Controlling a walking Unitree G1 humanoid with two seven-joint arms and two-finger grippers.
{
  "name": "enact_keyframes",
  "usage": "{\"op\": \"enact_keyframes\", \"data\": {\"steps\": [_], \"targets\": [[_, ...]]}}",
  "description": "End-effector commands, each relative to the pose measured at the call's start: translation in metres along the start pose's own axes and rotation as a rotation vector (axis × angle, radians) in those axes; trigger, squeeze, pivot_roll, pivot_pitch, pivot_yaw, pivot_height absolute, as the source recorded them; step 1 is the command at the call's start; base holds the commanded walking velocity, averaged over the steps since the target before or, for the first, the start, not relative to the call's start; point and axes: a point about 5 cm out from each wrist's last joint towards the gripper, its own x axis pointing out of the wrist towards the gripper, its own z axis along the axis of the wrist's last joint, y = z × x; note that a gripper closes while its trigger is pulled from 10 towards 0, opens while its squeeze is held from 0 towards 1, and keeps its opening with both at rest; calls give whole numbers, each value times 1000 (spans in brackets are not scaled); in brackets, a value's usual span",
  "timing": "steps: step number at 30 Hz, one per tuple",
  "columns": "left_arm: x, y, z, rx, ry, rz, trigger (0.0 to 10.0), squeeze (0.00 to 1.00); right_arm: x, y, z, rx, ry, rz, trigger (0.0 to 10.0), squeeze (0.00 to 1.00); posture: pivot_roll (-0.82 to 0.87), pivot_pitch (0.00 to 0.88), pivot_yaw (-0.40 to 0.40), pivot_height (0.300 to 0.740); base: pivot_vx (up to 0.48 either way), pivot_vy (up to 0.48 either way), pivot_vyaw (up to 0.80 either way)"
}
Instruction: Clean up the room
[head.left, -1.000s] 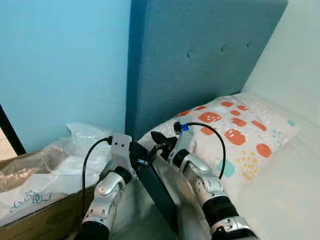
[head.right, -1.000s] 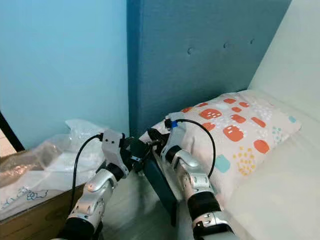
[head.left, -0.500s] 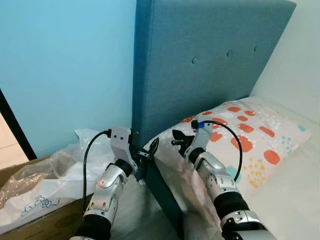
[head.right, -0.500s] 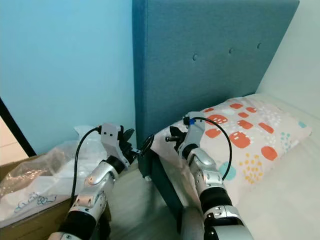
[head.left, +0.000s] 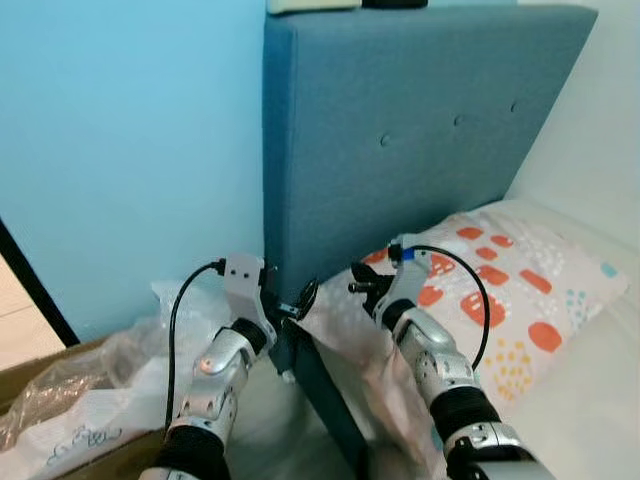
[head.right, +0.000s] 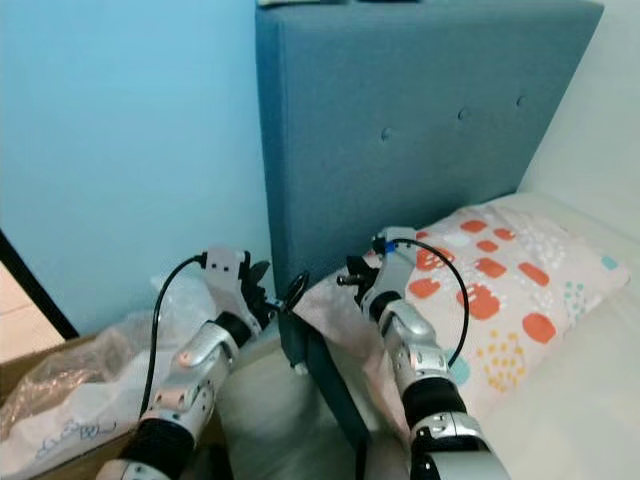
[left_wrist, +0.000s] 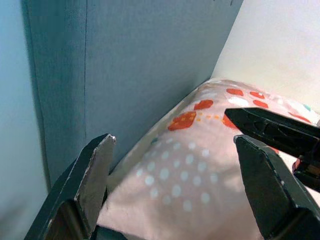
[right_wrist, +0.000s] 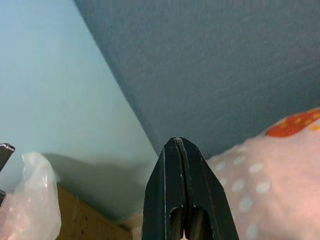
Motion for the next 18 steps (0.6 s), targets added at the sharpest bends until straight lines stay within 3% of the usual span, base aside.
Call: {"op": "enact_keyframes", "data": {"steps": [1, 18], "targets": [[-4, 4, -7, 3, 36, 18, 10000, 0, -2, 2, -10, 0, 24, 7, 10000, 0, -6, 0, -37, 631, 0, 0, 0], [-9, 11, -12, 3, 56, 66, 10000, 0, -2, 9, -19, -23, 57, 50, 10000, 0, -13, 0, -43, 706, 0, 0, 0]]}}
